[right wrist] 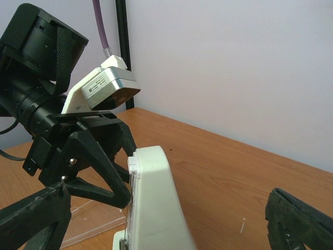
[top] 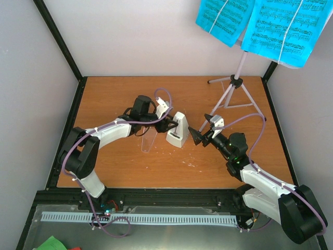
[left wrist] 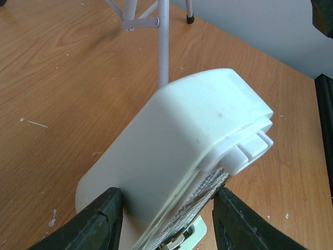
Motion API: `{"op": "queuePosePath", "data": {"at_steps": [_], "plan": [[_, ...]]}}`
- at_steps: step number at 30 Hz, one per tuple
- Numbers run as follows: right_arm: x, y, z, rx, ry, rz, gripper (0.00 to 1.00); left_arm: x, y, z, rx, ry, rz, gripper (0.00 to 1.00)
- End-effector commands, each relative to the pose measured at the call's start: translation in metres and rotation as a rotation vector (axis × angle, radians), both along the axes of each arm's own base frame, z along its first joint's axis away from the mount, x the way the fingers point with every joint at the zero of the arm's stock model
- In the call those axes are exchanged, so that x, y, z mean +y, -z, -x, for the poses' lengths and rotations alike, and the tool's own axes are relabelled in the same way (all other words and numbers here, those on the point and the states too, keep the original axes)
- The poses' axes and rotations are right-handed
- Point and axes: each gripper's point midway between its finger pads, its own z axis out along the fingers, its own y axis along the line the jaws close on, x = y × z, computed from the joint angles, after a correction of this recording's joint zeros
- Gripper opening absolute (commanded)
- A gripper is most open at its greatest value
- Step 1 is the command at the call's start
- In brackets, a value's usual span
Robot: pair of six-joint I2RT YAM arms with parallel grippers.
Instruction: Pack up the instrument practice props
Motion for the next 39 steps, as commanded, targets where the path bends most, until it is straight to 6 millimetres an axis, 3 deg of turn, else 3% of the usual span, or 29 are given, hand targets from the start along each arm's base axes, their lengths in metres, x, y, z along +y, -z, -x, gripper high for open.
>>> {"op": "queuePosePath", "data": {"at_steps": [1,9,16,19,24,27,32,39], "plan": [[-0.002,-0.008,0.001,-0.031,0.003,-0.016,1.0,-0.01,-0.007,0.002,-0.023,0.029,0.008,0.48],[-0.004,-0.008,0.002,-0.035,0.009,-0.017,1.0,-0.01,-0.01,0.011,-0.028,0.043,0.016,0.48],[-0.006,-0.01,0.001,-0.008,0.025,-0.046,1.0,-0.011,-0.022,0.03,0.006,0.052,0.05,0.67],[-0.008,-0.005,0.0,0.071,0.037,-0.059,1.0,-0.006,-0.035,0.036,0.032,0.01,0.091,0.76],[-0.014,0.012,0.001,0.273,0.071,-0.097,1.0,0.013,-0.038,0.051,0.135,-0.116,0.182,0.89],[-0.012,0.025,0.003,0.41,0.071,-0.165,1.0,0.018,-0.029,0.051,0.175,-0.15,0.192,0.94],[-0.002,0.053,0.008,0.625,0.036,-0.258,0.99,0.028,-0.008,0.032,0.249,-0.188,0.205,0.95],[0.013,0.07,0.006,0.74,-0.003,-0.254,0.96,0.027,0.011,0.019,0.26,-0.173,0.21,0.96]]}}
